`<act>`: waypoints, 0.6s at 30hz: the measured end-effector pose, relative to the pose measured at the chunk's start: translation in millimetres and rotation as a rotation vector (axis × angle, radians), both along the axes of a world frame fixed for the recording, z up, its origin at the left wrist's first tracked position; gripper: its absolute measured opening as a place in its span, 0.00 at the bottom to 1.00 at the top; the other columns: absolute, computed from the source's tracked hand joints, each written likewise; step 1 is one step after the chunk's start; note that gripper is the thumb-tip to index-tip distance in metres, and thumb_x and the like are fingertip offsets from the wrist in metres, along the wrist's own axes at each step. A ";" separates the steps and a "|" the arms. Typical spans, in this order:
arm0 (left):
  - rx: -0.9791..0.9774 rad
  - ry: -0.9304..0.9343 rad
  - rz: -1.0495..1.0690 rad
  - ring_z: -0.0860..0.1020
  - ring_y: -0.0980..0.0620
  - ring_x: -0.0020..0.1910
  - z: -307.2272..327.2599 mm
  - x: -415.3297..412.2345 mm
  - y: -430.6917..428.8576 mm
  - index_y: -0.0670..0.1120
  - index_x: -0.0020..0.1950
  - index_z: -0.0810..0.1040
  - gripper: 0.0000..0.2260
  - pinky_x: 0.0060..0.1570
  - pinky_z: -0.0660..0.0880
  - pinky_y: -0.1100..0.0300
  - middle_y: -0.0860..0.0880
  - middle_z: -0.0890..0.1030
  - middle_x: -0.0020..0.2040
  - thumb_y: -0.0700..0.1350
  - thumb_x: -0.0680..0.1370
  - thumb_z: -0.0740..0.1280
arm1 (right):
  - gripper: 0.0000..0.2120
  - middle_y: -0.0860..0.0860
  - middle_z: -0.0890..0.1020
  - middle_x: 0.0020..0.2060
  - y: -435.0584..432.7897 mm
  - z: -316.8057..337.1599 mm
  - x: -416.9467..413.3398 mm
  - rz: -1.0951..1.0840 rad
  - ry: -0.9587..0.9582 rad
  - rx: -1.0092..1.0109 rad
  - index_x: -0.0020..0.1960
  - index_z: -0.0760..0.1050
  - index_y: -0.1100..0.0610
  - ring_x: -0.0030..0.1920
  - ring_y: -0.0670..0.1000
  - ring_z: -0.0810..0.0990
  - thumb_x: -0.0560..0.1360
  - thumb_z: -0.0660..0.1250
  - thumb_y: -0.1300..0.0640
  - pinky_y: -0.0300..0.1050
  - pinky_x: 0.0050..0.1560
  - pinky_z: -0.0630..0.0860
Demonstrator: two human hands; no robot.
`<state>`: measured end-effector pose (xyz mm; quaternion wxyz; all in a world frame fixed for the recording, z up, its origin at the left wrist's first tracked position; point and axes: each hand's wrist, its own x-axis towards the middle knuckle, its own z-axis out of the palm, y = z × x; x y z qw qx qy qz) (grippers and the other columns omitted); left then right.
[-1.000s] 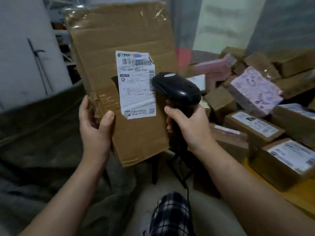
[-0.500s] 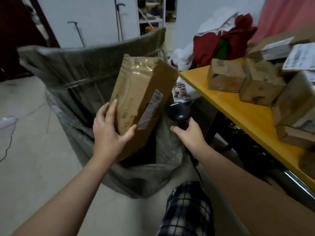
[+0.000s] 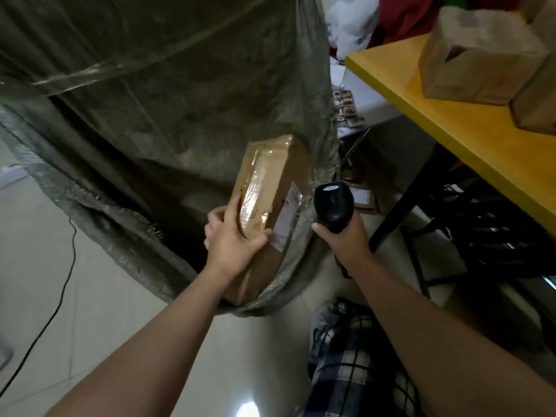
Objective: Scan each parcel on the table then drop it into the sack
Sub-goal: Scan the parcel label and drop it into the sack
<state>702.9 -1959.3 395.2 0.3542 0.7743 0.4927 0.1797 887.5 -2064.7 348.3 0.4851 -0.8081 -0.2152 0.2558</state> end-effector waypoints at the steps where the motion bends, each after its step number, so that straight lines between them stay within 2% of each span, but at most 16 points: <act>1: -0.033 0.001 -0.039 0.59 0.44 0.69 -1.9 0.0 4.1 0.63 0.76 0.52 0.42 0.70 0.59 0.45 0.49 0.58 0.69 0.58 0.69 0.74 | 0.44 0.56 0.71 0.68 5.3 -2.3 -1.9 -0.017 0.068 -0.003 0.73 0.63 0.56 0.69 0.56 0.70 0.63 0.80 0.49 0.49 0.70 0.66; 3: -0.056 0.001 -0.103 0.58 0.45 0.69 -2.1 4.2 8.6 0.63 0.75 0.52 0.42 0.70 0.59 0.45 0.49 0.58 0.69 0.58 0.69 0.74 | 0.43 0.54 0.69 0.70 13.2 -4.5 -6.4 -0.042 0.185 0.025 0.75 0.59 0.57 0.71 0.53 0.67 0.67 0.78 0.58 0.39 0.66 0.62; 6: -0.046 0.037 -0.129 0.58 0.44 0.70 -4.1 15.8 21.3 0.61 0.76 0.52 0.42 0.70 0.58 0.46 0.48 0.58 0.70 0.57 0.70 0.74 | 0.42 0.54 0.69 0.71 31.4 -14.3 -15.1 -0.131 0.257 0.051 0.76 0.57 0.57 0.71 0.54 0.67 0.69 0.76 0.62 0.43 0.68 0.63; 11: -0.011 0.230 -0.158 0.61 0.41 0.70 -17.9 33.2 43.4 0.59 0.77 0.50 0.42 0.69 0.62 0.44 0.45 0.57 0.72 0.55 0.71 0.73 | 0.36 0.58 0.70 0.69 27.8 -16.8 -8.5 -0.170 0.086 -0.017 0.75 0.58 0.60 0.69 0.58 0.69 0.72 0.71 0.66 0.49 0.69 0.67; 14: 0.123 0.496 -0.260 0.62 0.39 0.68 -31.6 45.8 45.7 0.60 0.76 0.49 0.40 0.68 0.61 0.42 0.44 0.58 0.71 0.54 0.72 0.71 | 0.31 0.61 0.75 0.62 -4.7 -17.5 5.5 -0.151 -0.022 -0.076 0.72 0.61 0.62 0.62 0.61 0.74 0.72 0.69 0.68 0.45 0.54 0.71; 16: 0.194 0.636 -0.346 0.60 0.39 0.69 -43.2 52.8 44.0 0.59 0.77 0.49 0.39 0.69 0.57 0.42 0.42 0.58 0.72 0.55 0.73 0.70 | 0.30 0.61 0.76 0.59 -27.1 -22.2 12.5 -0.125 -0.054 -0.101 0.72 0.61 0.62 0.60 0.62 0.74 0.73 0.68 0.69 0.42 0.50 0.69; 18: 0.185 0.715 -0.371 0.56 0.39 0.73 -53.2 57.4 41.9 0.59 0.77 0.47 0.39 0.71 0.52 0.40 0.40 0.56 0.75 0.57 0.74 0.69 | 0.28 0.58 0.75 0.57 -41.3 -26.4 13.1 -0.083 -0.074 -0.159 0.71 0.62 0.63 0.60 0.59 0.74 0.73 0.67 0.69 0.34 0.48 0.67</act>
